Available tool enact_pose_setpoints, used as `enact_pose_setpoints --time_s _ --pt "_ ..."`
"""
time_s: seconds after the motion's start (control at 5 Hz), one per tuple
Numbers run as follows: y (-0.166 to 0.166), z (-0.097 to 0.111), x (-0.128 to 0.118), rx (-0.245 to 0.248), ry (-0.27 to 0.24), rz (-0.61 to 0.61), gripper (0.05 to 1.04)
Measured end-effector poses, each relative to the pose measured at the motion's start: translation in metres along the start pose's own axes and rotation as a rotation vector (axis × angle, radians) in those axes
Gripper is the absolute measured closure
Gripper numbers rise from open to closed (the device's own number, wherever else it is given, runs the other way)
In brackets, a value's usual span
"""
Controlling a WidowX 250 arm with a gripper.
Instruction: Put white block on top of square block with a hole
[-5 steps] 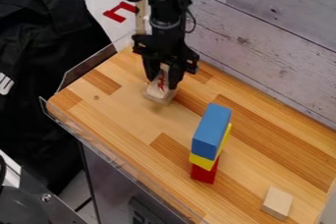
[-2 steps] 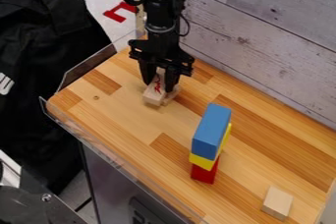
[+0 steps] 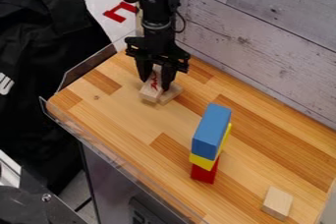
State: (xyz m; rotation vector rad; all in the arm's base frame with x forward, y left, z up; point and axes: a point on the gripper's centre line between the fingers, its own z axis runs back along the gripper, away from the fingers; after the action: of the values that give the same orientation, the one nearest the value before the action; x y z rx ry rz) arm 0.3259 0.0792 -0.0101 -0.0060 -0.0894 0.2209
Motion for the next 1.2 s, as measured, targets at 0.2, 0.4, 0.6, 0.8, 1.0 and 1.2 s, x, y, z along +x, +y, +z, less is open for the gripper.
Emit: enact_pose_setpoints --time_s 0.2,0.4,0.6,0.8,1.0,1.2 --pt "0.001 -0.001 -0.003 0.014 0.021 -0.003 0.283" --pt "-0.001 0.003 -0.009 0.032 0.022 -0.003 0.083" --pt "-0.002 0.049 -0.011 0.153 0.010 -0.001 0.083" --pt "-0.035 0.079 0.002 0.199 -0.079 -0.005 0.083" --pt "-0.055 0.095 -0.001 0.196 -0.134 -0.071 0.083" --pt "-0.061 0.090 0.004 0.179 -0.106 -0.098 0.083"
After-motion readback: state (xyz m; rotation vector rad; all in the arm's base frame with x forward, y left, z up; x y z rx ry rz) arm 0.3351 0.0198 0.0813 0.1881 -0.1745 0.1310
